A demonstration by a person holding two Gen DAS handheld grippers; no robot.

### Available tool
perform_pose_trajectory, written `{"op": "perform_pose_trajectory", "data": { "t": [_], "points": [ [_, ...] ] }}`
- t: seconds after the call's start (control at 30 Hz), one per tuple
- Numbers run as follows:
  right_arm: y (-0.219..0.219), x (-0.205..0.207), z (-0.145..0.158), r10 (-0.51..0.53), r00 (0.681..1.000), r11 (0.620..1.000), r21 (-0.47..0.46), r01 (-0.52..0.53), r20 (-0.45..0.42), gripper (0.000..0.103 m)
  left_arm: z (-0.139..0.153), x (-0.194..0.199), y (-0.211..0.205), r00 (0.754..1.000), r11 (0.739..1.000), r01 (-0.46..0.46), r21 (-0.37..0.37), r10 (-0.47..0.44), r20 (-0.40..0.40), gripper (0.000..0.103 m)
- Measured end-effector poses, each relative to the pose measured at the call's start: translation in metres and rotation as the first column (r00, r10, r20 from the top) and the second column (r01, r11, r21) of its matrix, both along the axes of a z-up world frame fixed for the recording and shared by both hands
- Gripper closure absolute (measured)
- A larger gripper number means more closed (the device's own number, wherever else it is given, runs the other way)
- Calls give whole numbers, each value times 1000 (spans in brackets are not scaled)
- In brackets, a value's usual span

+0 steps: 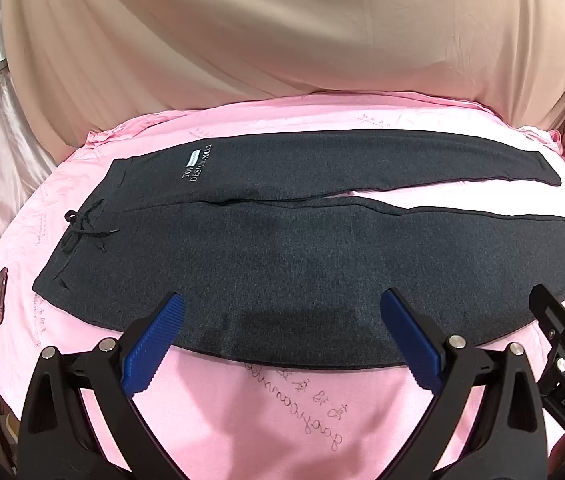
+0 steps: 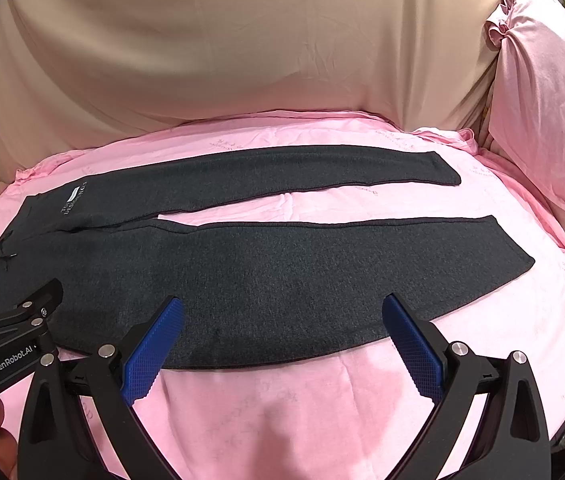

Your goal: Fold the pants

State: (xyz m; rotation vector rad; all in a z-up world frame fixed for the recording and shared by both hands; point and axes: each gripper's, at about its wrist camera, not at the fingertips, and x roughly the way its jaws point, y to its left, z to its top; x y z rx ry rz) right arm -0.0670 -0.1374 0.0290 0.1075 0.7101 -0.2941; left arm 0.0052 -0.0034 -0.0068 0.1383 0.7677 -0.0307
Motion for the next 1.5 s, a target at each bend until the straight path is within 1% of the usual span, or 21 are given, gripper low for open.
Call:
{"op": "perform_pose_trajectory", "data": {
  "t": [0.67,0.97,1.07,1.17,1.23,1.33,1.4,1.43,1.47,1.5],
  "points": [
    [0,2,-1,2,1000,1000,7,-2,-7,5,-1,3,-3,1000,1000,4,4,-4,-7,7],
    [-3,7,-7,0,1000,1000,15,0,-16,5,-6,8,-6,1000,1000,7,12,-7,-17,7],
    [-11,12,-11,0,1000,1000,20,1,-23,5,-9,12,-7,1000,1000,6,17,-6,-26,7],
    [-36,21,-16,-4,999,999,43,5,-36,5,-13,22,-6,999,1000,4,20,-3,-38,7],
    [-67,28,-17,-27,999,999,46,28,-37,6,-15,32,-4,999,1000,-4,20,5,-44,7],
    [-126,46,-13,-59,998,998,14,60,-28,6,-14,52,2,999,999,-34,22,35,-41,7],
    [-169,69,-15,-71,997,997,9,71,-33,6,-14,70,8,998,999,-42,22,43,-44,7],
    [-194,85,-17,-79,996,997,17,80,-47,8,-14,78,11,998,999,-46,20,47,-46,7],
    [-219,99,-18,-86,995,995,38,88,-54,17,-13,90,16,998,999,-48,16,49,-47,7],
    [-241,111,-19,-95,994,993,58,98,-62,22,-12,101,22,998,999,-53,14,53,-43,7]
  ]
}}
